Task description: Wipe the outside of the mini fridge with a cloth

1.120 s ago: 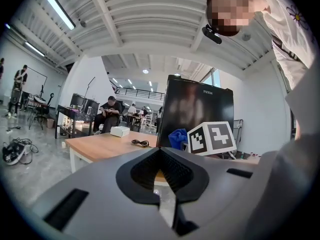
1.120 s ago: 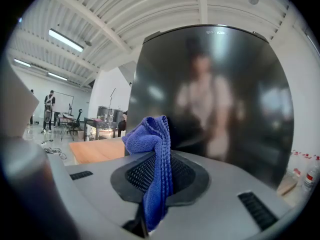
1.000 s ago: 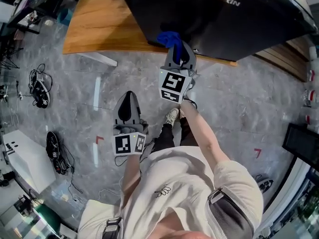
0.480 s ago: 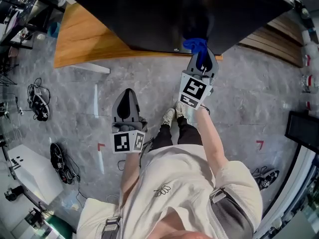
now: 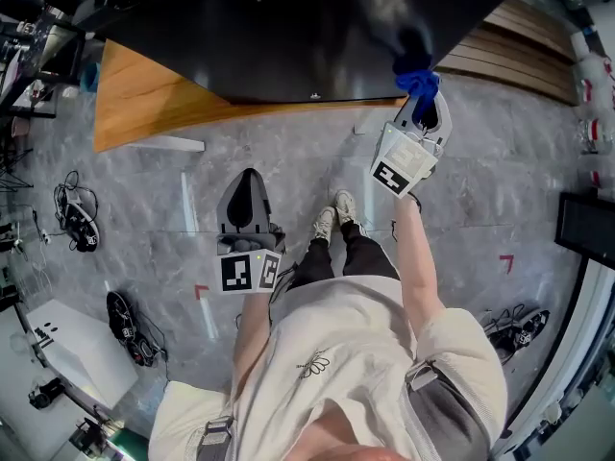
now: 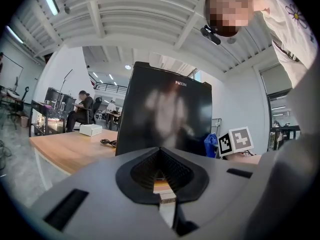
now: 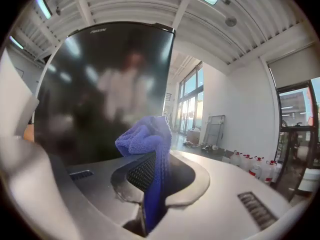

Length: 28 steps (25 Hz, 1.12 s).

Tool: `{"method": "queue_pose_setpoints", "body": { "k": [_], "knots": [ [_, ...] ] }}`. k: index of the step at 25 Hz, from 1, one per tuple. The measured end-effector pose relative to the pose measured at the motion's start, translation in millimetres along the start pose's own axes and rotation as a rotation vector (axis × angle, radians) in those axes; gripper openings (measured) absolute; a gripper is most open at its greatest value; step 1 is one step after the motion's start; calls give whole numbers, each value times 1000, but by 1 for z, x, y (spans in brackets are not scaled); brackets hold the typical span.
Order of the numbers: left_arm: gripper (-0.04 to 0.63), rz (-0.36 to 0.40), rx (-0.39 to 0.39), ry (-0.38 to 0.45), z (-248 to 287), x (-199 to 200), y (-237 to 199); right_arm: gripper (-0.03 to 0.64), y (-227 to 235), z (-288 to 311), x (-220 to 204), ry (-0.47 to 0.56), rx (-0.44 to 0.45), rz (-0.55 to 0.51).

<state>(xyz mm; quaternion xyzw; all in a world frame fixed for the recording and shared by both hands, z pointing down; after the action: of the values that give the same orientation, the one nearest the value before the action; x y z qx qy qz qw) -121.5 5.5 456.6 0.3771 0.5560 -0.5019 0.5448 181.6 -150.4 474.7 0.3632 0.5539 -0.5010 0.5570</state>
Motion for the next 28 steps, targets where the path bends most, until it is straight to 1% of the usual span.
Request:
{"method": "queue_pose_setpoints", "body": {
  "k": [8, 11, 13, 15, 17, 20, 22, 28],
  "knots": [
    [5, 1, 0, -29, 3, -8, -2, 61, 20, 15, -7, -11, -71, -16],
    [5, -1, 3, -32, 3, -10, -5, 61, 20, 12, -8, -1, -82, -17],
    [5, -2, 4, -29, 1, -11, -6, 61, 24, 3, -9, 2, -82, 5],
    [5, -4, 10, -31, -4, -11, -7, 61, 25, -14, -11, -4, -63, 26],
    [5, -9, 21, -34, -10, -12, -12, 61, 13, -34, -13, -14, -14, 38],
    [5, -16, 34, -38, -18, -16, -25, 61, -29, -57, -15, -27, 103, 71],
    [5, -14, 39, -39, -21, -19, -36, 61, -68, -67, -16, -23, 193, 87],
    [5, -8, 86, -24, -38, -26, -63, 61, -192, -86, 0, 55, 442, 40]
  ]
}}
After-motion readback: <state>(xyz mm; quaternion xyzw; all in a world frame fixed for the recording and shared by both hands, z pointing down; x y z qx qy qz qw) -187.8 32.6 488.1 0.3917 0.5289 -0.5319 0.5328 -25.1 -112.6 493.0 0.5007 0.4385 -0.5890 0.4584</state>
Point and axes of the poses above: the fingertips, and each gripper's own axes: z forward along the fingers, y to its right, x out of its top, the point moved 10 cm from there along -z, backward along the fingers, and after that the axes turned 1 degree about -x, right-handed, at the moved point
